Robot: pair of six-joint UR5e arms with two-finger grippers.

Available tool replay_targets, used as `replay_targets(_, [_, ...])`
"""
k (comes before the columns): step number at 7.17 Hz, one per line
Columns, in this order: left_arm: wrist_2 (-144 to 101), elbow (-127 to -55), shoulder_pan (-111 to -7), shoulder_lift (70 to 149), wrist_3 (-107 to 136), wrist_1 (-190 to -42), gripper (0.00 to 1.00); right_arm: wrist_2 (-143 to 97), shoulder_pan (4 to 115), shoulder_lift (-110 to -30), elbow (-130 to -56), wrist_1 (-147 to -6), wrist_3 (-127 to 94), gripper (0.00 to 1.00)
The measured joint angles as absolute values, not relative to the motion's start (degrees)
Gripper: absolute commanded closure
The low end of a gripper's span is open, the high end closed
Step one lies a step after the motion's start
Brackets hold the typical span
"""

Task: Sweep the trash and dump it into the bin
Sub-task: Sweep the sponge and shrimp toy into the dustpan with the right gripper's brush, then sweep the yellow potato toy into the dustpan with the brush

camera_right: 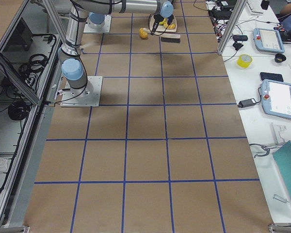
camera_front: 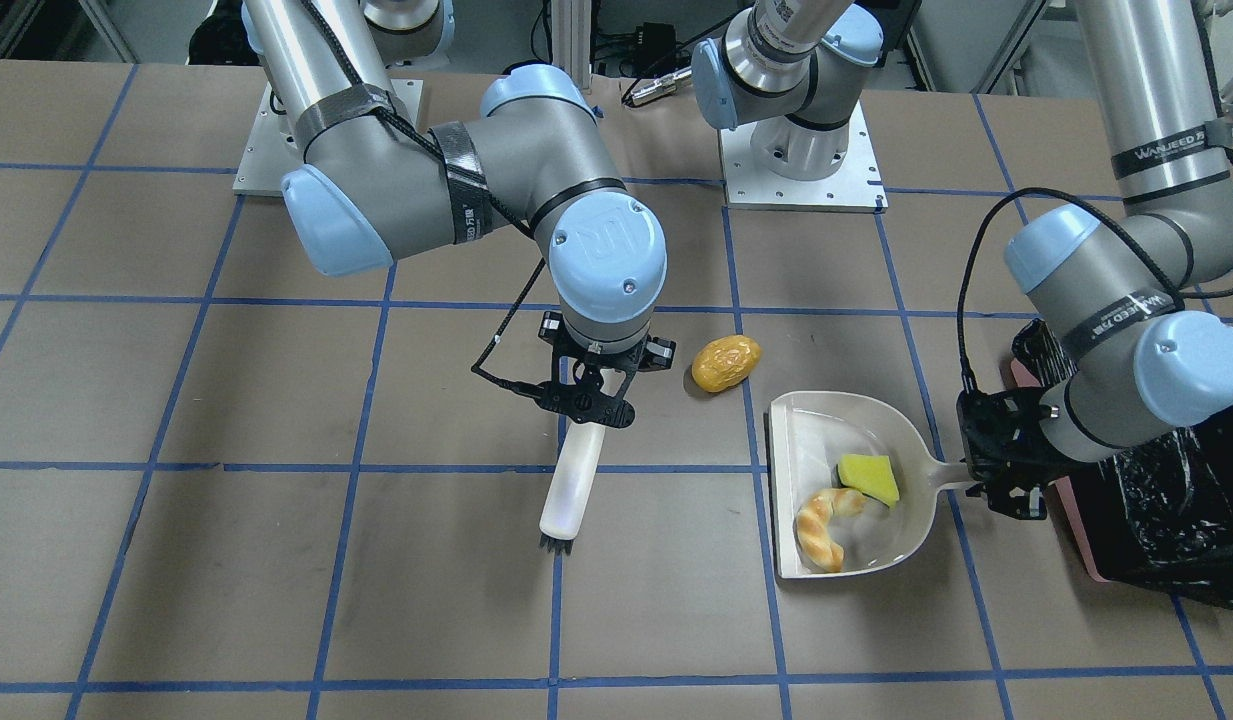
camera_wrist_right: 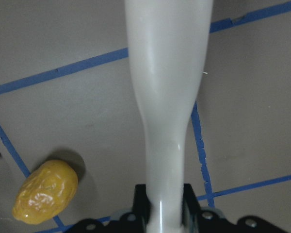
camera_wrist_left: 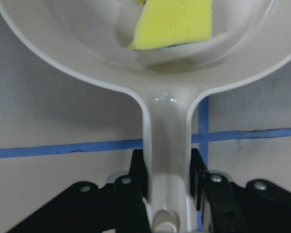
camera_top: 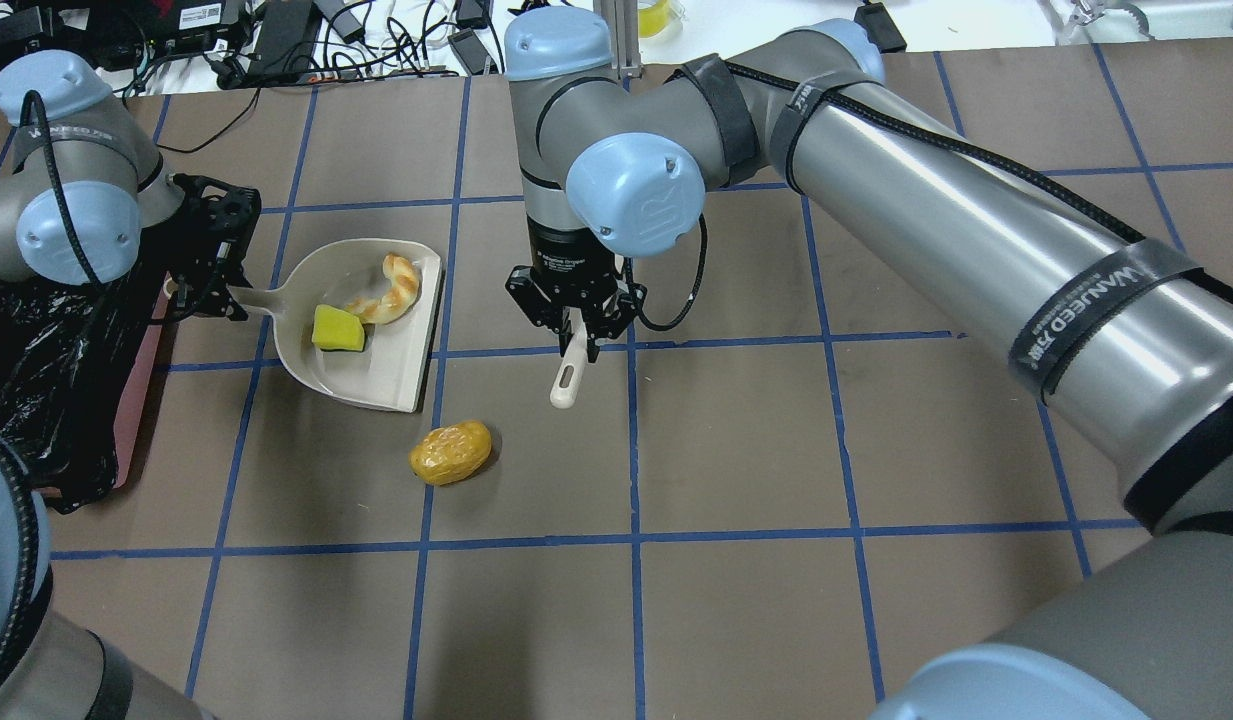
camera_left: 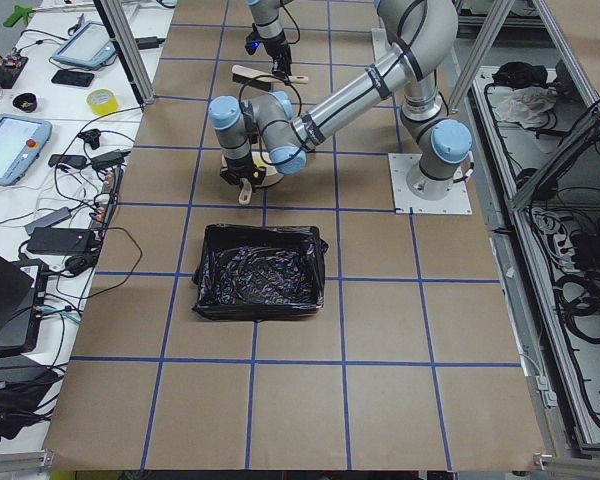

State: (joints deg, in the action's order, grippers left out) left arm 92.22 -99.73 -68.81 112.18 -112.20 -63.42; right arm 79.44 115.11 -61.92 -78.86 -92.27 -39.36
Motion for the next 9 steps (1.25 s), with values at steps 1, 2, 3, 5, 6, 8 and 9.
replay_targets(1, [92.3, -104.3, -67.9, 109.4, -112.2, -62.9, 1.00, 77.4, 115.6, -63.1, -81.1, -92.5, -39.9, 1.00])
replay_targets(2, [92.4, -107.8, -66.8, 106.7, -112.3, -62.6, 1.00, 76.0, 117.1, -63.7, -82.8, -92.8, -40.7, 1.00])
replay_targets(3, [92.5, -110.7, -65.9, 104.1, -112.3, -62.6, 1.00, 75.4, 119.6, -63.7, -83.9, -93.4, -42.3, 1.00])
replay_targets(5, [92.5, -115.1, -65.2, 100.1, -111.8, -62.7, 1.00, 73.9, 123.7, -63.5, -85.4, -94.7, -44.5, 1.00])
replay_targets(6, [92.4, -116.7, -65.4, 98.8, -110.8, -62.7, 1.00, 73.4, 125.7, -63.2, -86.7, -96.3, -45.3, 1.00])
replay_targets(8, [92.4, -118.0, -65.8, 97.9, -109.5, -62.6, 1.00, 73.1, 129.5, -62.3, -89.7, -101.9, -49.5, 1.00])
replay_targets(9, [92.4, -118.1, -65.9, 97.9, -109.3, -62.6, 1.00, 73.0, 130.9, -62.2, -90.8, -103.5, -51.2, 1.00])
